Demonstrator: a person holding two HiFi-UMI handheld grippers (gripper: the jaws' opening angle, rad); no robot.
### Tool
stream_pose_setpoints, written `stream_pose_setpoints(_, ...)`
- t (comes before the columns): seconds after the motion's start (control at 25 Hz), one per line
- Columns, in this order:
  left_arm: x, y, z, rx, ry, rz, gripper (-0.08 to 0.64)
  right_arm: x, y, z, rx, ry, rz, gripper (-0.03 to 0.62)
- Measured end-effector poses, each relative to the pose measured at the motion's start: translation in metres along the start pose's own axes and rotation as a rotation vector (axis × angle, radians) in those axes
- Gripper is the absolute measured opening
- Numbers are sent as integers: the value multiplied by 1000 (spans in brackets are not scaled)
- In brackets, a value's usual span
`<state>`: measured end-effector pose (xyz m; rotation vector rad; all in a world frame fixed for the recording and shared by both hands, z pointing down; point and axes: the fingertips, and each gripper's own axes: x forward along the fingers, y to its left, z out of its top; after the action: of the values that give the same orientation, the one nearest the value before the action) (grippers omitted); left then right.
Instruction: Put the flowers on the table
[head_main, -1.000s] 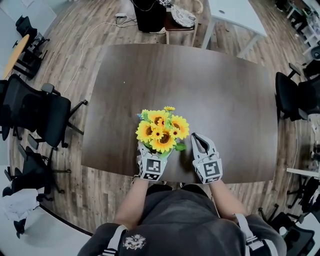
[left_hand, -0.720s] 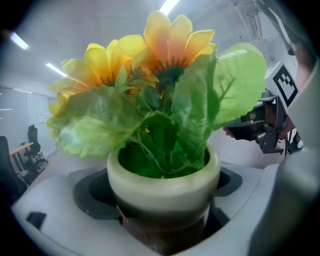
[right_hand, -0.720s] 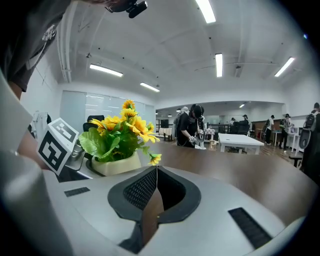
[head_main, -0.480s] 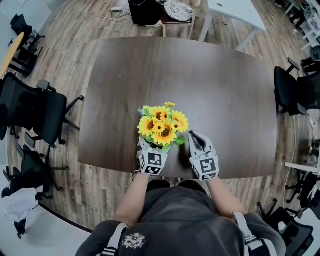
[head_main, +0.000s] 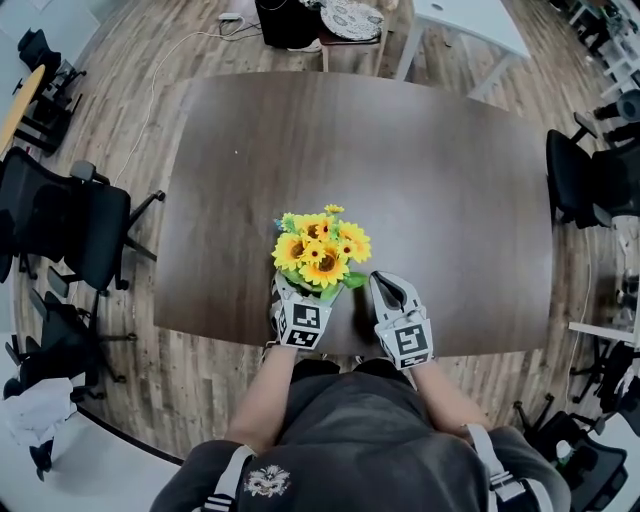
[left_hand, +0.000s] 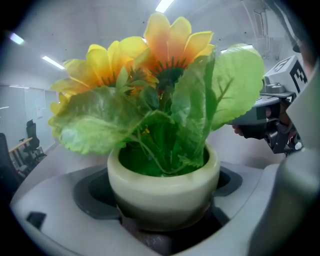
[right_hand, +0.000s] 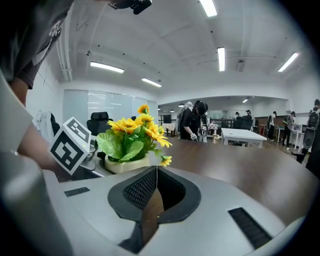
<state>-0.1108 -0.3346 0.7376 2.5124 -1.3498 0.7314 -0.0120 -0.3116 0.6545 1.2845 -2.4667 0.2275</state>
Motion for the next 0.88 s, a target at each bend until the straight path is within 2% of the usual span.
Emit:
stream_pose_setpoints(0.48,8,2,-9,7,42,15,537,1,-20,-1,1,-16,-42,25)
stream_pose_setpoints(0.88,11,3,-15,-49,81,5,537,-4,-23,8,12,-40,-51,25)
